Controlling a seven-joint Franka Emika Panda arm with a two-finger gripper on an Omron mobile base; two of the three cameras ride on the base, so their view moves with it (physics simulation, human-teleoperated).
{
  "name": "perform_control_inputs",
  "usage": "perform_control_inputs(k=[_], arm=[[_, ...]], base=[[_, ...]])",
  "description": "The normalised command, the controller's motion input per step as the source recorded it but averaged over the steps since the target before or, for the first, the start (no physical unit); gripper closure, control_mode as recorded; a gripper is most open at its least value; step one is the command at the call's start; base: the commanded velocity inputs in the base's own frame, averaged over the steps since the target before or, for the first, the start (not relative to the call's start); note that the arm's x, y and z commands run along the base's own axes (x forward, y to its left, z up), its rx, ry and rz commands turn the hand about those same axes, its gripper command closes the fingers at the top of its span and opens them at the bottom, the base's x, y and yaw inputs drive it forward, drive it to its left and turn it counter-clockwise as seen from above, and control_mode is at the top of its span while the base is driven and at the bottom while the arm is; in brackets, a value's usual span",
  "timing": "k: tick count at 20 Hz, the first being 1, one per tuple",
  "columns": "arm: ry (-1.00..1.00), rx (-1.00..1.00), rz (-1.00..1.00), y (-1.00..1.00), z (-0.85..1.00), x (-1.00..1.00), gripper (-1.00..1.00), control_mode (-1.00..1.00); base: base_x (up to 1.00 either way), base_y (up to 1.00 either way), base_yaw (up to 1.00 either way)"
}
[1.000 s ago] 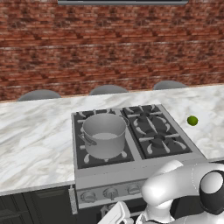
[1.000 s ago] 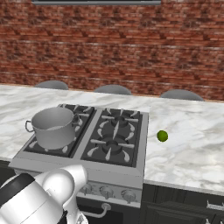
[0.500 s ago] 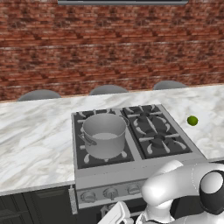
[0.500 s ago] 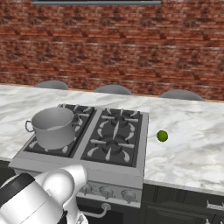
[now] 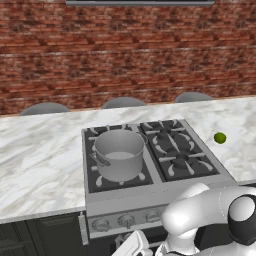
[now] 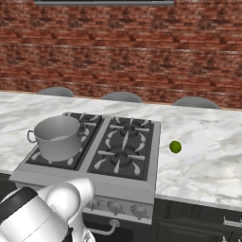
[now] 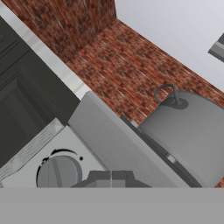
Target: Turn on the burner for the pot on the stove. Wait thirty seconds for the pot to heat up. Then add the lime to the pot.
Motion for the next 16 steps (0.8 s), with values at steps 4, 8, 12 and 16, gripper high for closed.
perform_control_inputs(k=[4,8,12,16], arm=[[0.00,0.00,0.00,0.00,0.00,0.00,1.00,-1.00],[0.00,0.00,0.00,0.00,0.00,0.00,1.00,-1.00],[0.00,0.00,0.00,0.00,0.00,0.00,1.00,-1.00],[0.00,0.00,0.00,0.00,0.00,0.00,1.00,-1.00]], base=[[0.00,0.00,0.00],[0.00,0.00,0.00],[0.00,0.00,0.00],[0.00,0.00,0.00]])
